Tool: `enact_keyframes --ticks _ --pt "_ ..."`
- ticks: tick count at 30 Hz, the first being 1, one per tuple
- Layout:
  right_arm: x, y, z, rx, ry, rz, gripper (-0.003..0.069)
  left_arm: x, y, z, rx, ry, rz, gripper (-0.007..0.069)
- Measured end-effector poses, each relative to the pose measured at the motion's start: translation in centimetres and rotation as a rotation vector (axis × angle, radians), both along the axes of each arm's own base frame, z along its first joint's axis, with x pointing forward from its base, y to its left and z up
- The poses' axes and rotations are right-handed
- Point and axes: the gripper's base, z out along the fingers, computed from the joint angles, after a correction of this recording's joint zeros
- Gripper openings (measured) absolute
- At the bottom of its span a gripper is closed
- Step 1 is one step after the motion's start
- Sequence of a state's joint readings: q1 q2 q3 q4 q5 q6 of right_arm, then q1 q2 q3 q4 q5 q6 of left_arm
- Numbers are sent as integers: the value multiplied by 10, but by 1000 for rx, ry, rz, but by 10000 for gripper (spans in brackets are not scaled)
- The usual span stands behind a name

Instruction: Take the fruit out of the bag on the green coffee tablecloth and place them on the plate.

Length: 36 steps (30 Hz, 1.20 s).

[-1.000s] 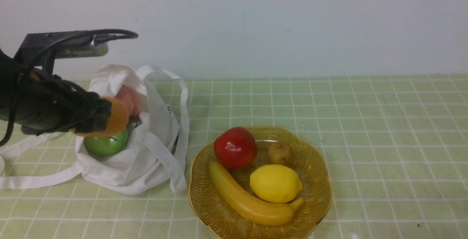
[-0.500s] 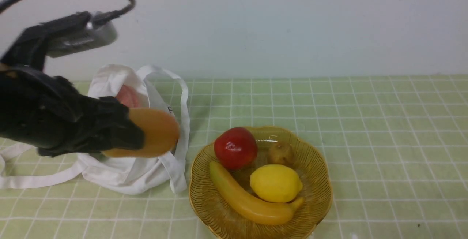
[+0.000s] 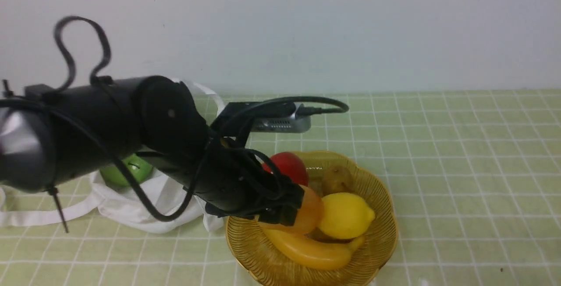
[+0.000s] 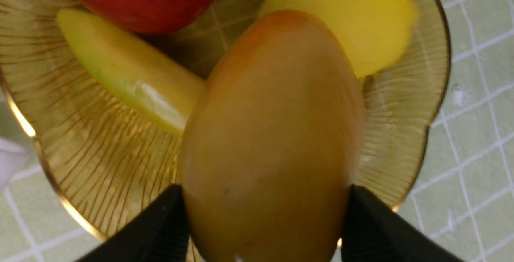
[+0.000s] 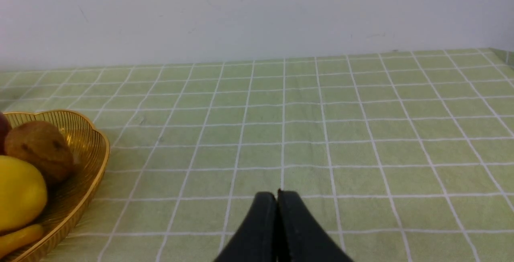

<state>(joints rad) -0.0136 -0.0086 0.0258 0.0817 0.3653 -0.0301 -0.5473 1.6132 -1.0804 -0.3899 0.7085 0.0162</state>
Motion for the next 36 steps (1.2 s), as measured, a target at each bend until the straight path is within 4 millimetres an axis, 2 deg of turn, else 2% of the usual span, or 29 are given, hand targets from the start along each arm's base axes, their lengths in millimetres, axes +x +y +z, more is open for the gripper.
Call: enact_keyframes --ticks 3,6,11,13,18,20,21,22,23,25,27,30,33,34,36 --pt "0 0 0 0 0 0 -15 10 -4 -17 13 -5 16 438" --pt "0 0 0 0 0 0 -15 13 -5 -22 16 -10 19 469" --pt "0 0 0 0 0 0 -15 16 -6 -23 7 -35 25 649" --pt "0 0 0 0 0 0 -15 16 -6 -19 2 -44 25 673" --pt "0 0 0 0 0 0 -15 10 -2 3 -25 -104 20 682" --pt "0 0 0 0 0 0 -15 4 3 23 -44 -168 11 683" --pt "0 0 0 0 0 0 -15 2 4 27 -47 -180 10 684" --pt "0 0 0 0 0 0 -15 -4 9 44 -62 -233 8 680" --pt "0 0 0 0 0 0 -15 -6 12 50 -69 -254 10 676" --pt "0 0 0 0 0 0 -15 -16 23 73 -94 -321 19 647" --pt "0 0 0 0 0 0 -15 -28 37 96 -121 -376 35 582" --pt "0 0 0 0 0 0 -15 -51 63 125 -133 -429 63 420" --pt "0 0 0 0 0 0 -15 -74 86 142 -103 -459 75 233" --pt "0 0 0 0 0 0 -15 -88 99 148 -57 -457 74 129" --pt "0 0 0 0 0 0 -15 -104 113 153 0 -464 79 46"
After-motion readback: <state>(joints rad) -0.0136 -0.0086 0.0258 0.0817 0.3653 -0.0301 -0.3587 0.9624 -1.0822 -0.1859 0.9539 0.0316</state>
